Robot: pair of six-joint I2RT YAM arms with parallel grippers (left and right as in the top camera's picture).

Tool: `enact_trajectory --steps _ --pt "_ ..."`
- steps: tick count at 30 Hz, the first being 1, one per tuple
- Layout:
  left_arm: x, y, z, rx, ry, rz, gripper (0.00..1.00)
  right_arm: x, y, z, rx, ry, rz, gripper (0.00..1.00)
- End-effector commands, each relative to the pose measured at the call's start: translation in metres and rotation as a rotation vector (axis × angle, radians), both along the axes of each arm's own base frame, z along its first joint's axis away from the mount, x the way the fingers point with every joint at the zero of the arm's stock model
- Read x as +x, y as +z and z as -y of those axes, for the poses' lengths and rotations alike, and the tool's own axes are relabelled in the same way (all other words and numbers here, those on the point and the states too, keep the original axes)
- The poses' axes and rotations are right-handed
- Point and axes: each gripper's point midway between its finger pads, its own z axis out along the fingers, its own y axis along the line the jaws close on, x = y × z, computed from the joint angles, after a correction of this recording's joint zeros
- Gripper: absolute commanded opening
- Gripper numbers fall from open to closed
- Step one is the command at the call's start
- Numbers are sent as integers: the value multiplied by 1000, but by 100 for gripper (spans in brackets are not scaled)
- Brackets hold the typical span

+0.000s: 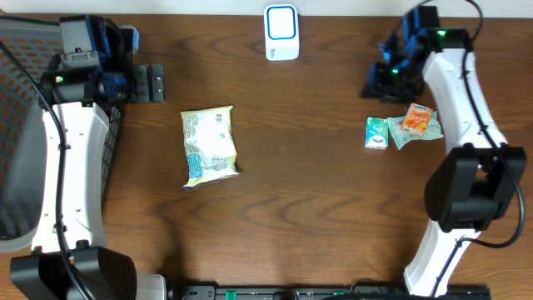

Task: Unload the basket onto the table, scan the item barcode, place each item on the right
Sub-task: 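Reach the right gripper to the white wipes package and grasp it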

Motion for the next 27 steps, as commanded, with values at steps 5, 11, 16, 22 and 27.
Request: enact_trajectory --steps 5,11,16,22,27 --pt "1 4 0 13 -9 8 98 -18 7 -138 308 191 6 64" --pt "2 4 -1 13 -9 8 98 -56 -24 -211 328 253 -68 67" --pt "1 4 0 13 -9 8 98 -96 -51 -252 321 320 -132 67" --pt "1 4 0 13 -9 8 98 -129 -69 -279 317 366 -184 68" --pt "1 4 0 13 -9 8 98 -146 -79 -301 334 384 -180 72"
